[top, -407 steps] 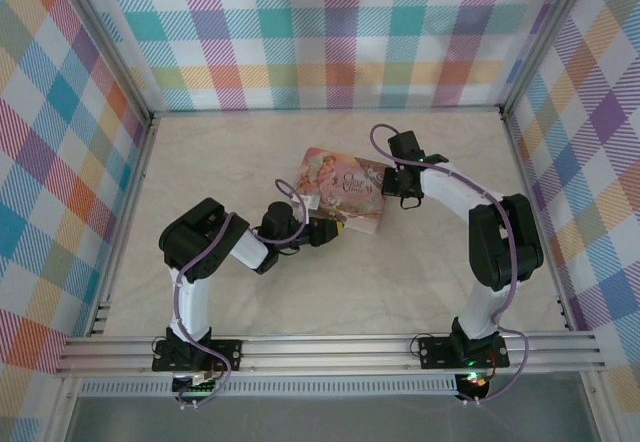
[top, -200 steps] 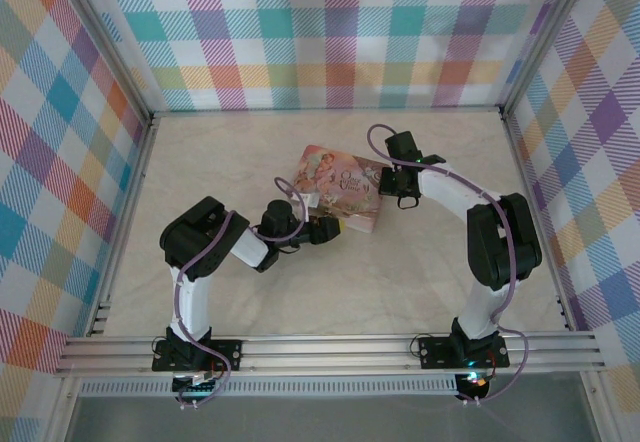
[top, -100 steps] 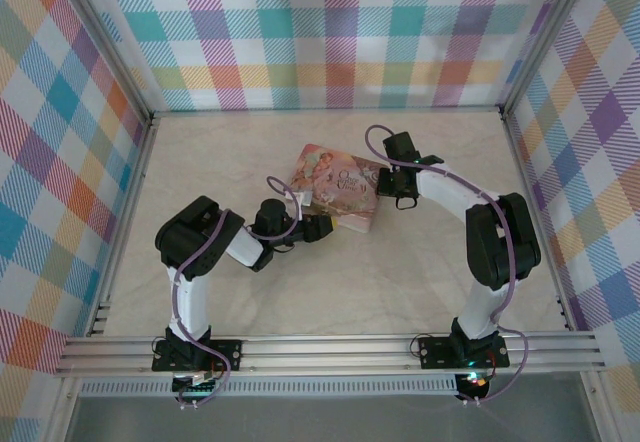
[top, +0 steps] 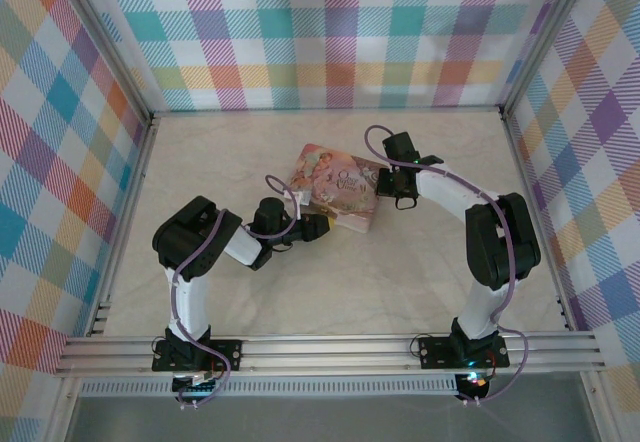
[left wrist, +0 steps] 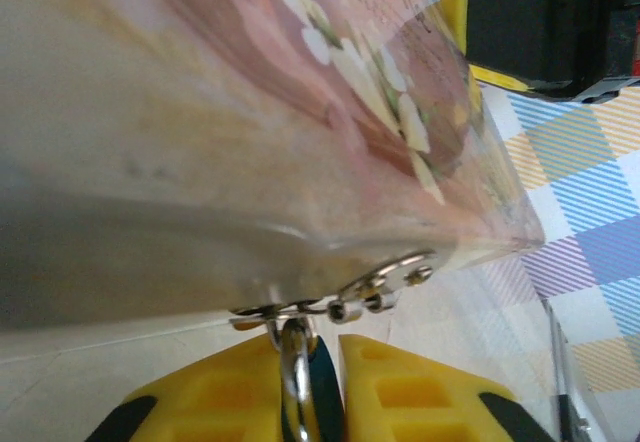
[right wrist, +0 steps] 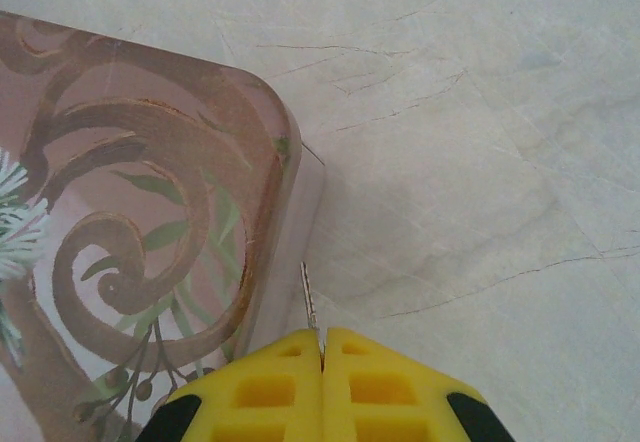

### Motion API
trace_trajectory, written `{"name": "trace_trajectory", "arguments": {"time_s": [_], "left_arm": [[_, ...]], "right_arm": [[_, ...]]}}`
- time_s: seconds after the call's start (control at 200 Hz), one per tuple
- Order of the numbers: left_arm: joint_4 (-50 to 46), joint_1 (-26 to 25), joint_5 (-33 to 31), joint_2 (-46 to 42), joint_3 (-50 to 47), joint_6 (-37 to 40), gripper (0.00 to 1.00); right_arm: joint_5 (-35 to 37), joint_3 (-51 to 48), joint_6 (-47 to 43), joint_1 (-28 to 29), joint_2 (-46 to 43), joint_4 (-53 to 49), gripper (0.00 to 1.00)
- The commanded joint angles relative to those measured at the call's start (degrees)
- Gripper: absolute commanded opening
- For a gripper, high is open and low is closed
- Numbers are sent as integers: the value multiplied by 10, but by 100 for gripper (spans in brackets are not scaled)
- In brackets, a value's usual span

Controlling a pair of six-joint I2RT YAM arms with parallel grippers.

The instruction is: Unlock a padlock with a key

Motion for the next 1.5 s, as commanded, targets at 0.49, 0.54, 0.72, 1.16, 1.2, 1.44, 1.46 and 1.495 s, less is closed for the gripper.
{"name": "trace_trajectory", "arguments": {"time_s": [0.49, 0.54, 0.72, 1.16, 1.2, 1.44, 1.46, 1.495], "left_arm": [[-243, -10, 7, -49, 50, -11, 9], [-259, -17, 4, -51, 60, -12, 9], [-294, -40, -6, -45, 96, -27, 10], [-338, -87, 4, -20, 165, -83, 10], [-341, -88, 7, -20, 168, -90, 10], [-321, -90, 17, -18, 185, -130, 11], [-321, -90, 18, -18, 187, -131, 11], [-321, -90, 19, -18, 190, -134, 11]], "right_arm": [[-36, -66, -18, -51, -101, -6, 0], [-50, -88, -18, -51, -126, 4, 0], [-154, -191, -15, -53, -246, 72, 0], [-457, -383, 41, -53, -460, 222, 0], [-467, -405, 57, -53, -479, 246, 0], [-456, -496, 127, -50, -553, 335, 0], [-451, -503, 132, -50, -556, 340, 0], [-441, -513, 140, -48, -557, 349, 0]]}}
